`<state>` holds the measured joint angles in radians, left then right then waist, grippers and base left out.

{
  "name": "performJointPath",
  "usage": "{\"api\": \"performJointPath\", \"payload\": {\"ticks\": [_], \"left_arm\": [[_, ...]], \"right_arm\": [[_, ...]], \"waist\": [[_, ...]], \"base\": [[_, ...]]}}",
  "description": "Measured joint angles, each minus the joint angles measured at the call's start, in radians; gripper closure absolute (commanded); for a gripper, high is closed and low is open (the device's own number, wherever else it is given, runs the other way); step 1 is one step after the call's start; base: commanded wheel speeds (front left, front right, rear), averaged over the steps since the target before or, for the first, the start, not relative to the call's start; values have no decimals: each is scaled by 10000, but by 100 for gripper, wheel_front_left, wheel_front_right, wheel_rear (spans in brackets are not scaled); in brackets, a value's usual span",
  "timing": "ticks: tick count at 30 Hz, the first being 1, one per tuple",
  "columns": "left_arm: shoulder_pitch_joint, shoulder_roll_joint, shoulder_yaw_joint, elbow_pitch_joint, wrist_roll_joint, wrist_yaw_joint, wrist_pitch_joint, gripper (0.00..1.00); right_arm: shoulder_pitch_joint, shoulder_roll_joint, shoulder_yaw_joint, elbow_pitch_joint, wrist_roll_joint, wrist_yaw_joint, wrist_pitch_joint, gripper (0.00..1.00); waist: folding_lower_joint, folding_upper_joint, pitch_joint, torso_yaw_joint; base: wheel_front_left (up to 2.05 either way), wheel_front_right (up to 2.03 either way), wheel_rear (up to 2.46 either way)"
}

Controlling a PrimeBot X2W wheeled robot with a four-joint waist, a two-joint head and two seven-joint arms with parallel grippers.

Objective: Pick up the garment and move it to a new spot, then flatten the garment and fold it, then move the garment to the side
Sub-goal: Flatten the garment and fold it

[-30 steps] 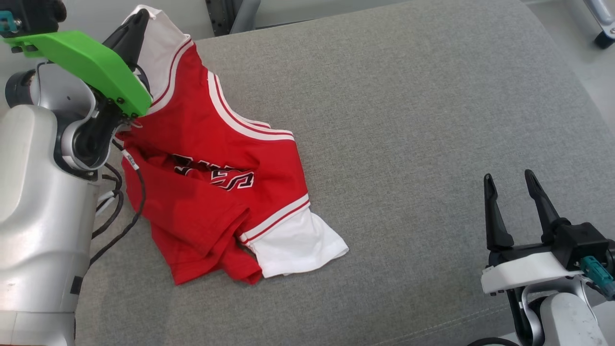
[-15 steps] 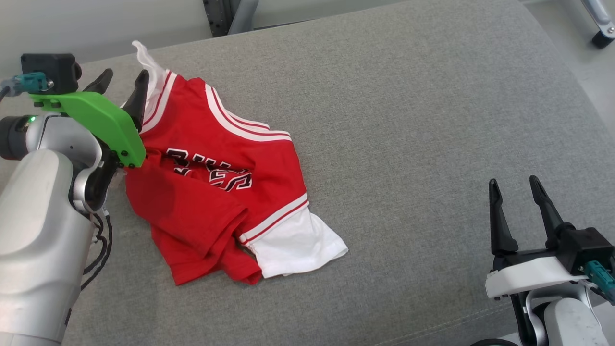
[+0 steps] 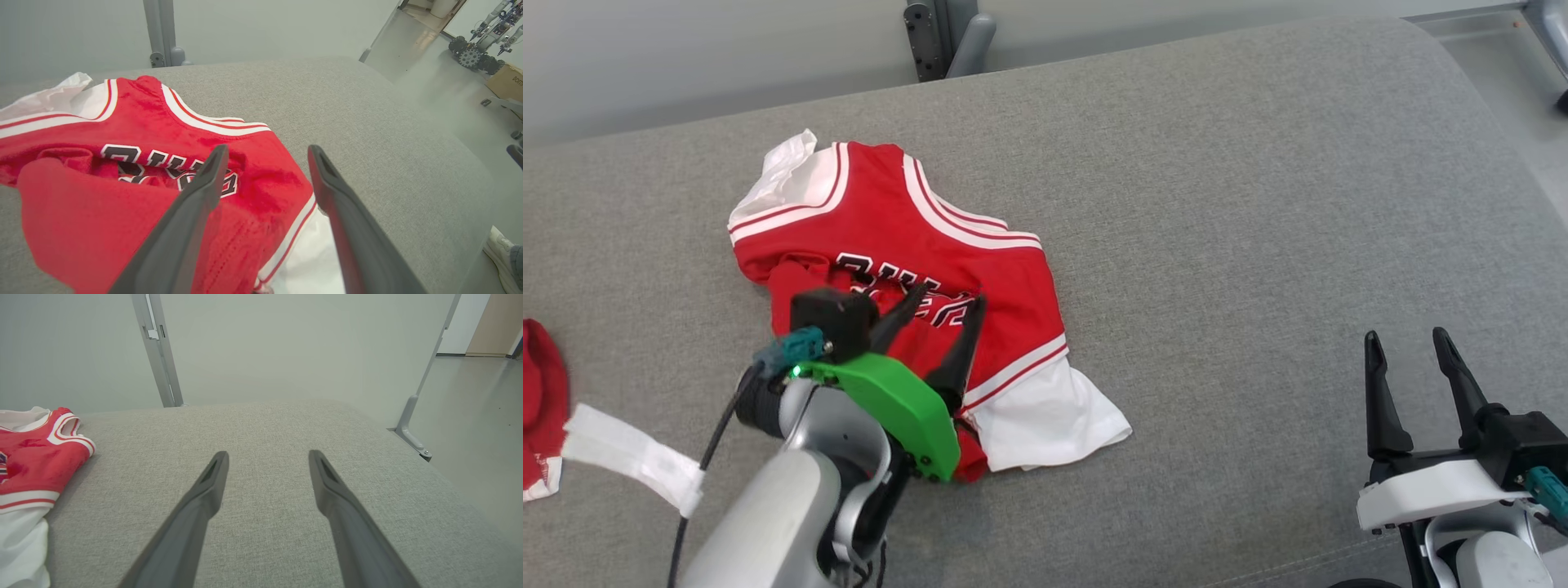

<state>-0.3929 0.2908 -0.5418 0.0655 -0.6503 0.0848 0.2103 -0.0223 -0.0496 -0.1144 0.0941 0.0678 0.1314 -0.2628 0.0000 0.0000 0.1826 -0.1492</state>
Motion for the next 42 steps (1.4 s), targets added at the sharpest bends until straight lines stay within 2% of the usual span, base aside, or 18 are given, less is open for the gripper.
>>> {"api": "performJointPath", "payload": {"ticks": [5,15,16,17,18,23,29,33,37,39,40,41,42], "left_arm": [[679,15,-232,-165,341,596,-4,0],[785,127,-945,535,1097,763,92,0],[784,150,-949,688,1158,798,82,69],[782,142,-941,771,1158,832,61,69],[754,167,-963,853,1231,851,25,100],[693,330,-848,1058,1398,905,-261,100],[721,447,-324,372,1083,1072,-681,100],[1085,612,472,-111,759,1714,-930,100],[2117,1243,1369,-19,516,2545,-1057,100],[2592,1513,1611,46,439,2763,-1076,100],[2722,1578,1653,-21,439,2773,-1135,85],[2794,1582,1726,-136,439,2840,-1231,50],[2814,1597,1779,-249,443,2903,-1281,0]], "right_arm": [[22,2,29,-8,-23,0,0,0],[-21,2,65,-10,-79,0,0,0],[-21,2,94,4,-75,0,0,0],[-21,2,109,15,-67,0,0,0],[-21,2,117,19,-65,0,0,0],[-12,2,67,19,-25,0,0,0],[100,0,-35,44,84,0,0,0],[101,2,-8,86,117,0,0,0],[99,-2,15,82,190,0,0,0],[103,2,38,86,203,0,0,0],[103,2,31,84,203,0,0,0],[105,2,29,86,203,0,0,0],[108,2,25,94,203,0,0,0]], "waist": [[0,0,5,178],[0,0,127,313],[0,0,131,301],[0,0,131,287],[0,0,127,272],[0,0,134,226],[-1,0,123,314],[0,0,97,376],[-1,0,80,401],[-1,0,102,422],[-1,0,116,448],[-1,0,130,475],[-1,0,146,502]], "base": [[0,0,0],[0,0,0],[0,0,0],[0,0,0],[0,0,0],[0,0,0],[0,0,0],[0,0,0],[0,0,0],[0,0,0],[0,0,0],[0,0,0],[0,0,0]]}}
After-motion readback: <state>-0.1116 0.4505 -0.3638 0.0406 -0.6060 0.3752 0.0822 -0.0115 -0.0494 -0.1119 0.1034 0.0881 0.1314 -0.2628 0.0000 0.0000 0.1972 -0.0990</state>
